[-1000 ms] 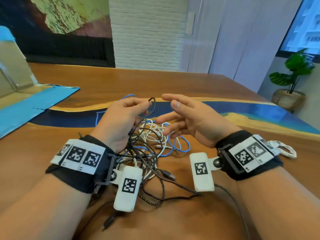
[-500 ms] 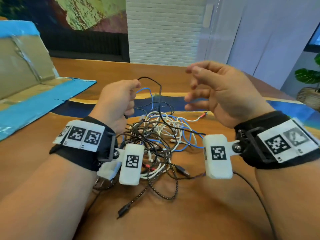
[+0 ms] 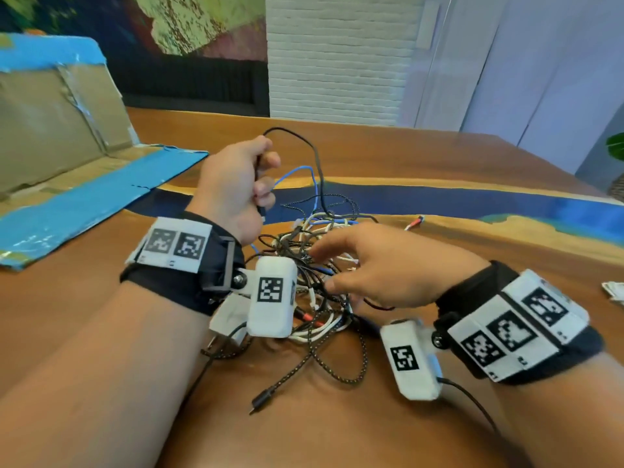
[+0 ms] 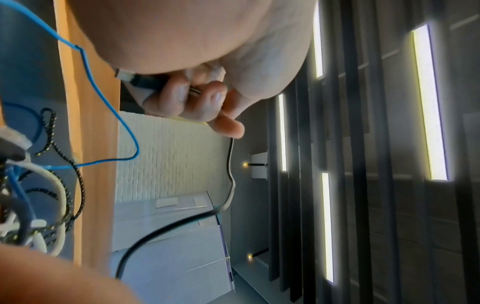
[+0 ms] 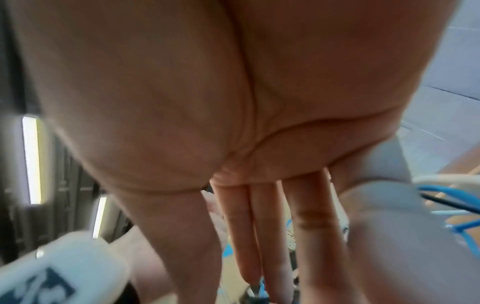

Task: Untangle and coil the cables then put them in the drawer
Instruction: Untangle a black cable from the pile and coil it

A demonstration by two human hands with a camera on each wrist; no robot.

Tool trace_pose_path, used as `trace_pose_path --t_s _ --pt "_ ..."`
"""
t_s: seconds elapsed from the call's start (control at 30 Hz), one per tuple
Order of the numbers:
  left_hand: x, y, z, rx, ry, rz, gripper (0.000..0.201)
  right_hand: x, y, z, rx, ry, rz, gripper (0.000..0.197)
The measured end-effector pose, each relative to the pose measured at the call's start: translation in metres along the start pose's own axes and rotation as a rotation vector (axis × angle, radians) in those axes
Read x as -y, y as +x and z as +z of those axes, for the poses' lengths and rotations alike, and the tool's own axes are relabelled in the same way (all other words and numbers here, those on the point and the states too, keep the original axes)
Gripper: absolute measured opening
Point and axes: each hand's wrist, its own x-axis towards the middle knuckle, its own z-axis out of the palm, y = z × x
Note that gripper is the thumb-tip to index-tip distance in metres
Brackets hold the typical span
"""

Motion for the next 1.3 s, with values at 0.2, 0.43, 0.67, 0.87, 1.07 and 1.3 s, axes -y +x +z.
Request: trace_pose_path --t_s 0.2,0.43,0.67,0.87,1.07,1.3 --pt "0.0 -0.004 0.001 0.127 0.051 -0.052 0.013 -0.008 0.007 0.005 -0.036 0.1 0.016 0.033" --pt "0.003 -0.014 0.01 0.33 0.291 -0.037 0.015 -0.014 -0.001 -0.035 -0.495 0.459 -0.043 0.015" --pt "0.003 -0.014 0.006 0.373 0.597 0.196 0.034 -0.007 -0.012 -0.093 -0.912 0.966 -0.214 0.017" --pt "0.002 -0.007 0.001 0.294 0.478 0.111 0.034 -0.034 -0.019 -0.102 -1.018 1.012 -0.077 0.014" --pt "0.004 -0.005 0.003 0.108 0.334 0.064 0.029 -0.031 -0.015 -0.1 -0.992 1.272 -0.143 0.017" --pt "0.012 -0.035 0.029 0.465 0.227 -0.072 0.042 0.0 0.001 -0.076 -0.702 1.254 -0.257 0.019"
